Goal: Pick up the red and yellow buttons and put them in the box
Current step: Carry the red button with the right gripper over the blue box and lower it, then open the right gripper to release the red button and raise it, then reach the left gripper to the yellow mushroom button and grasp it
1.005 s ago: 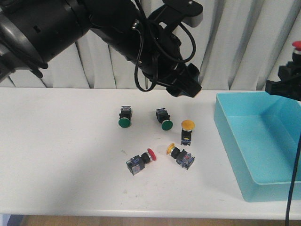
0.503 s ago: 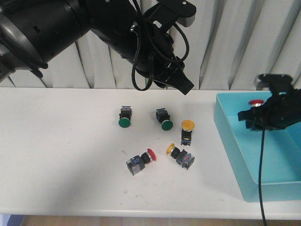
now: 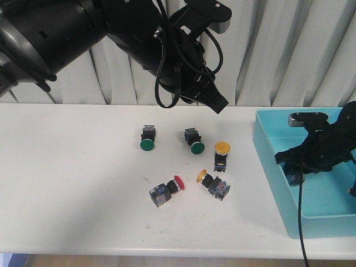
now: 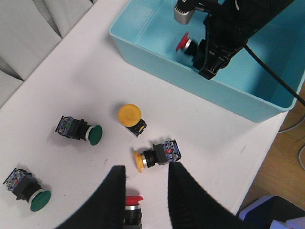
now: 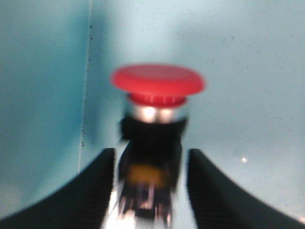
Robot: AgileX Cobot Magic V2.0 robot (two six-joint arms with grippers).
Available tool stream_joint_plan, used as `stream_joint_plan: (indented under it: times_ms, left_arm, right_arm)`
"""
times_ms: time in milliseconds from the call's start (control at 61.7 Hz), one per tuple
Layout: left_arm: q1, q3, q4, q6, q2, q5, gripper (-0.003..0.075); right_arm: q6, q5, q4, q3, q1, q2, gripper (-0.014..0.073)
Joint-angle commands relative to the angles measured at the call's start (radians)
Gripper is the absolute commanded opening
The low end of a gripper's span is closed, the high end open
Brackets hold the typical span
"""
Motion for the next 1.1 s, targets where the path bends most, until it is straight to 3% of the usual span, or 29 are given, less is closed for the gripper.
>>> stream_joint_plan:
  times_ms: [0, 32, 65, 259, 389, 503, 665, 762, 892, 1086]
  left_arm:
    - [-0.004, -0.023, -0.010, -0.010, -0.059, -0.045, 0.0220]
    - [-0.005, -0.023, -0.010, -0.010, -0.059, -0.044, 0.0220]
    - [-0.005, -0.023, -0.010, -0.010, -0.059, -0.045, 0.0221]
    - [-0.005, -0.023, -0.024, -0.011, -0.059, -0.098, 0.0232]
    - [-0.005, -0.023, -0.030, -0.022, -0.058, -0.155, 0.0281]
    - [-0.005, -0.023, -0.029, -0.057, -0.054, -0.225, 0.0382]
    - [-0.005, -0.023, -0.028, -0.070, -0.024, -0.322, 0.0591]
    - [-0.005, -0.023, -0.027, -0.111, 0.011, -0.363, 0.0660]
    - [-0.005, -0.023, -0.028, -0.170, 0.073, -0.399, 0.0668]
    - [-0.005, -0.024, -0.029, -0.193, 0.187, -0.432, 0.0621]
  right_arm:
    - [-0.004, -0.041, 0.005, -0.030, -0.007, -0.049, 0.0521]
    - [-0.004, -0.045, 0.005, -0.030, -0.007, -0.066, 0.0590]
    - [-0.004, -0.045, 0.005, -0.030, -0.007, -0.072, 0.0599]
    - [0.003, -0.029, 0.011, -0.030, -0.005, -0.197, 0.0587]
    - [0.028, 0.010, 0.012, -0.030, -0.005, -0.314, 0.0577]
    - [0.028, 0.042, 0.010, -0.030, -0.005, -0.416, 0.0577]
    - [0.030, 0.085, 0.025, -0.029, -0.005, -0.549, 0.0577]
    - [0.030, 0.101, 0.025, -0.029, -0.005, -0.624, 0.0577]
    - [0.032, 0.116, 0.027, -0.029, -0.005, -0.702, 0.0577]
    - [0.033, 0.124, 0.040, -0.023, -0.005, -0.800, 0.0577]
